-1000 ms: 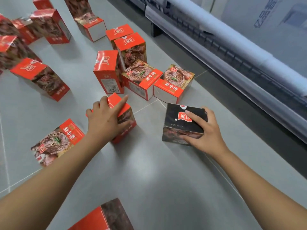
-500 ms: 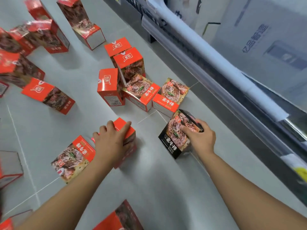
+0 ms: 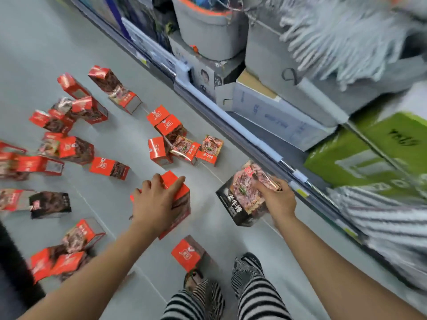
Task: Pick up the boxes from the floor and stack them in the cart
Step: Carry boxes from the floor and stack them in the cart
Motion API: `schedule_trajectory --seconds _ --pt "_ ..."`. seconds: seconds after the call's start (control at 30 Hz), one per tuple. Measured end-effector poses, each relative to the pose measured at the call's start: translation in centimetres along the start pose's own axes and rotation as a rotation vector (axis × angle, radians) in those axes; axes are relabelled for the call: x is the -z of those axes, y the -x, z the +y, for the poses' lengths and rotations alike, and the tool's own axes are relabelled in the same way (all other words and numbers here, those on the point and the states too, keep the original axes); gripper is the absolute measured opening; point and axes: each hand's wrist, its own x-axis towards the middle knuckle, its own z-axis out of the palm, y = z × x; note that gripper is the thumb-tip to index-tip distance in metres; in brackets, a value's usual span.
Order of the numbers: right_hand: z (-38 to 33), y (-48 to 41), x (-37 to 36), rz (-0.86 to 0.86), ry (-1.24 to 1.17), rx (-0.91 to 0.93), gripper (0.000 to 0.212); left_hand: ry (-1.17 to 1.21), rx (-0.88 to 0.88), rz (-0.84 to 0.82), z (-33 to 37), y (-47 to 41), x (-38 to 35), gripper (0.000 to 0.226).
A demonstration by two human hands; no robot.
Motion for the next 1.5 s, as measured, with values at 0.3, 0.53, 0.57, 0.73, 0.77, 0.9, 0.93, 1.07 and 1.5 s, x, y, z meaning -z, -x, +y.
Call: schedule_trajectory --seconds 0.3,0.53,0.57,0.73,0.77,0.9,0.93,1.07,1.5 --pt "-5.2 16.1 15.3 0.08 -0.061 0.007 0.044 -0.018 -0.277 -0.003 8.2 8.1 17.7 0.077" --pt "-2.3 23.1 20.5 0.283 -0.231 0.01 0.046 -0.095 -0.571 0.028 12.1 12.1 21.1 0.082" --pt "-1.7 24.3 21.2 0.32 -0.254 0.016 0.048 -0.1 -0.616 0.042 12.5 12.6 21.4 0.081" --pt "2.3 30.9 25.2 0.516 -0.317 0.022 0.068 -0.148 -0.761 0.041 15.9 15.7 23.3 0.082" --pt "3.2 32.3 26.0 0.556 -0.332 0.026 0.073 -0.154 -0.784 0.027 16.8 16.4 23.6 0.082" --pt "6.9 37.8 29.9 0.686 -0.413 0.002 0.074 -0.171 -0.965 0.022 21.0 19.6 25.2 0.081" --pt "7.5 39.3 31.1 0.725 -0.432 -0.002 0.07 -0.187 -1.024 0.016 22.3 20.5 25.4 0.08" --pt "11.1 44.3 35.6 0.895 -0.568 -0.043 0.047 -0.214 -1.285 0.008 28.1 24.4 27.0 0.079" --pt "28.0 59.1 47.8 1.353 -0.849 -0.246 0.062 -0.179 -1.889 0.059 49.3 44.5 29.2 0.076"
